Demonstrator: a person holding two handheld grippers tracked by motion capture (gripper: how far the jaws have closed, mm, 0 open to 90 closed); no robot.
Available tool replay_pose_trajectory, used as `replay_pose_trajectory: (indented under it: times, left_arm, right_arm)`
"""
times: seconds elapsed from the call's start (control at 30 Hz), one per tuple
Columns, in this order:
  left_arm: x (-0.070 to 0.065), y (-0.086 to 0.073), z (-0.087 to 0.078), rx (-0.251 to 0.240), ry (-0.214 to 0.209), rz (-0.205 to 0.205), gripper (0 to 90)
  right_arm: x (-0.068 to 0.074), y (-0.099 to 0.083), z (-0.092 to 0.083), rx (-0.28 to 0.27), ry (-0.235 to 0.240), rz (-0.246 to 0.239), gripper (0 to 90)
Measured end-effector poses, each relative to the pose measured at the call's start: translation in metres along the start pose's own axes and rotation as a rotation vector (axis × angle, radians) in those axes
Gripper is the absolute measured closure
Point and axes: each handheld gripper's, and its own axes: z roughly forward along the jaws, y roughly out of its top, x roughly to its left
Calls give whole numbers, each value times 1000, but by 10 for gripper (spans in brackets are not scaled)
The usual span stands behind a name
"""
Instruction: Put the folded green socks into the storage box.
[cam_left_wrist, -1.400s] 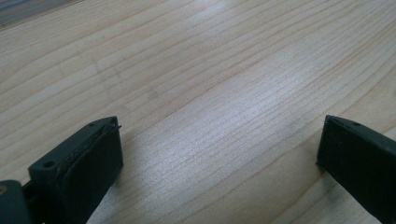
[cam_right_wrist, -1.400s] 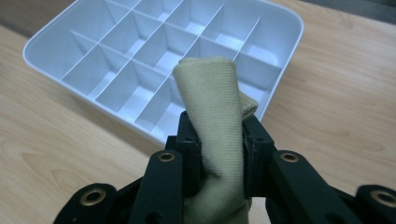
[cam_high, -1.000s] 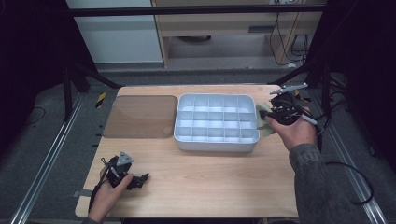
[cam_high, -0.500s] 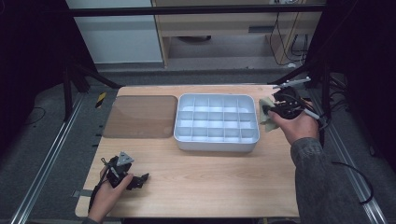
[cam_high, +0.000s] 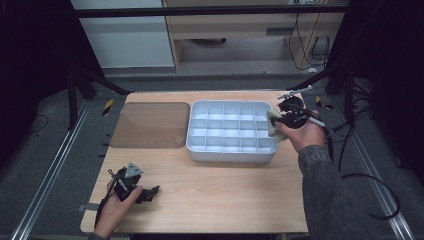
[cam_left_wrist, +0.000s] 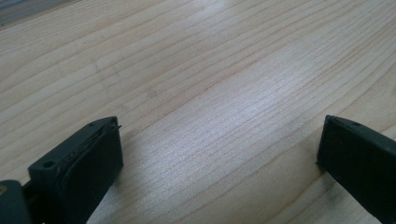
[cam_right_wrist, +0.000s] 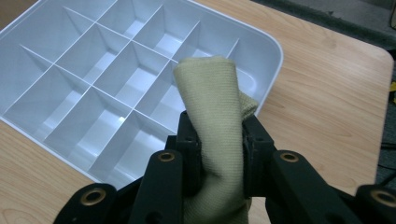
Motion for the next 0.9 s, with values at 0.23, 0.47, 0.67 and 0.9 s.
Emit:
replay_pose_trajectory:
  times: [0.23,0.47,0.67,0.9]
  left_arm:
    - [0,0,0,-1,0,0,0]
    - [0,0,0,-3,0,0,0]
    - [0,0,0,-2,0,1,0]
    - [0,0,0,-3,0,1,0]
  right_arm:
    - [13,-1,25,54,11,-49,735]
    - [16,-3,38,71,10,-61,735]
    - [15,-13,46,75,9,-57,735]
    - [15,-15,52,83,6,-67,735]
